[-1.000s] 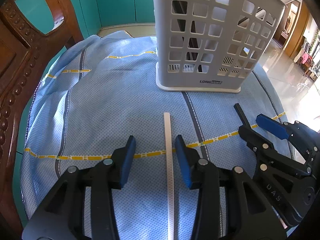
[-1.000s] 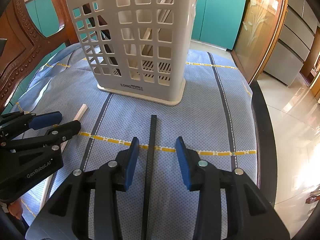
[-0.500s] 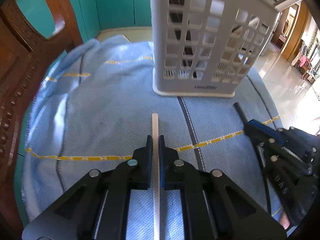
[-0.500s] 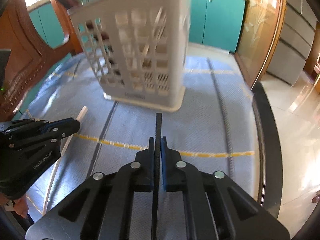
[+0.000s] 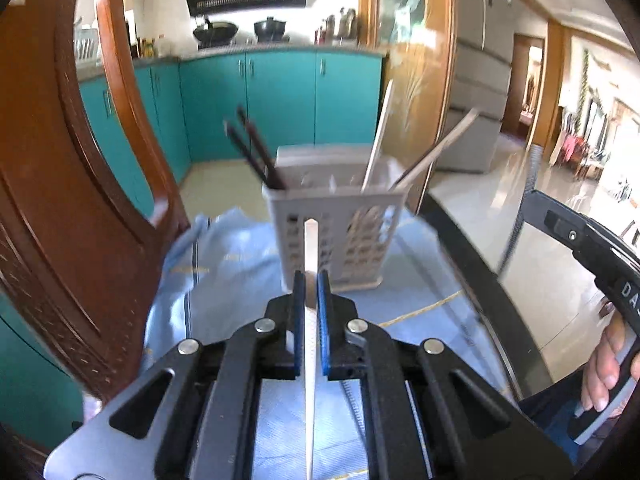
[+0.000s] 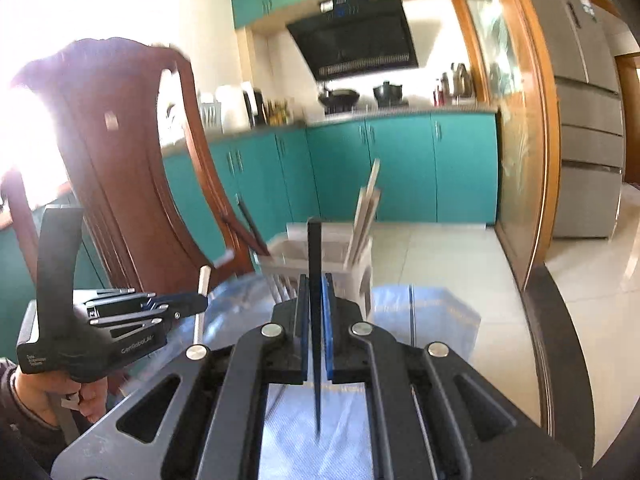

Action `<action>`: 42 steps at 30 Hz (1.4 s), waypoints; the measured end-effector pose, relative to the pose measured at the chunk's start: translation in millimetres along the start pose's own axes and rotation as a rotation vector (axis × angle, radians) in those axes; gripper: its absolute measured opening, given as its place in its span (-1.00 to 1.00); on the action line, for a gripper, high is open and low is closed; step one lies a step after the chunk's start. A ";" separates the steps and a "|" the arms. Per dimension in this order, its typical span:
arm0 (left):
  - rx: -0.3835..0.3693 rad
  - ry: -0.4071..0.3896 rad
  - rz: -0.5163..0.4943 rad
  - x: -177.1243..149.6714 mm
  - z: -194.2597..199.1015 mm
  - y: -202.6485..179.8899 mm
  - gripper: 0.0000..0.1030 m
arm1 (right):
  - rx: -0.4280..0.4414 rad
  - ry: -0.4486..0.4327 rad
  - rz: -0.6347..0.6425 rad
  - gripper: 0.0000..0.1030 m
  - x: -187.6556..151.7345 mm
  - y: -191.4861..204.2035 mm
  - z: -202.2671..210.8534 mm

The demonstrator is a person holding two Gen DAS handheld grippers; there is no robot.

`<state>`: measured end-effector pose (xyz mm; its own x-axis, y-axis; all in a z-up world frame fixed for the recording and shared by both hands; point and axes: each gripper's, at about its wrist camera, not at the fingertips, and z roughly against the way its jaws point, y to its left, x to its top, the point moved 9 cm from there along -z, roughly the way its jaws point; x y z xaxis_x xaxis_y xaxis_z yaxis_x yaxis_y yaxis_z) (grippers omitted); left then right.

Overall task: Organize utensils
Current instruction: 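Lift both chopsticks up over the white basket, then lower both chopsticks into the basket and open both tools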

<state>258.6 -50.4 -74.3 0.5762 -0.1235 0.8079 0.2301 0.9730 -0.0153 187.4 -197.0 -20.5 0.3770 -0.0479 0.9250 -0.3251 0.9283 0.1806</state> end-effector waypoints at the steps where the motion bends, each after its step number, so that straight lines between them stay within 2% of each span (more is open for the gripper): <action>1: -0.010 -0.020 0.003 8.4 10.4 -2.2 -0.87 | 0.000 -0.021 -0.003 -0.87 10.7 0.0 6.3; 5: -0.037 -0.106 0.018 45.7 46.6 1.8 -0.87 | 0.024 -0.077 -0.025 -0.87 46.9 3.7 21.3; 11: -0.054 -0.223 0.063 108.3 86.1 11.6 -0.87 | 0.019 -0.105 -0.079 -0.87 108.7 1.5 11.3; 15: -0.066 -0.286 0.084 140.7 91.9 14.9 -0.87 | 0.008 -0.143 -0.117 -0.87 142.3 -3.4 -2.5; 18: -0.068 -0.330 0.102 153.4 89.2 15.8 -0.87 | 0.023 -0.172 -0.169 -0.87 151.6 -11.3 -10.8; 22: -0.064 -0.327 0.153 161.5 69.7 25.3 -0.87 | 0.016 -0.203 -0.220 -0.87 153.5 -23.9 -25.0; 28: -0.061 -0.342 0.216 171.2 55.4 37.9 -0.87 | -0.043 -0.221 -0.183 -0.87 148.2 -25.6 -40.4; 34: -0.059 -0.377 0.263 172.3 53.5 40.9 -0.87 | -0.049 -0.163 -0.159 -0.87 137.5 -25.6 -54.8; 36: -0.053 -0.417 0.277 175.8 54.6 44.3 -0.87 | -0.045 -0.149 -0.148 -0.87 132.9 -24.1 -57.2; 38: -0.033 -0.455 0.286 177.1 55.3 46.9 -0.87 | -0.034 -0.127 -0.132 -0.87 125.6 -19.3 -60.9; 42: 0.011 -0.468 0.310 177.2 45.9 56.0 -0.87 | -0.046 -0.101 -0.109 -0.87 114.6 -13.1 -69.6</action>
<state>337.5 -8.9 95.1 0.2049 0.2654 0.9421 0.0956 0.9525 -0.2892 295.1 -189.0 59.9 0.3176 -0.1839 0.9302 -0.2462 0.9314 0.2682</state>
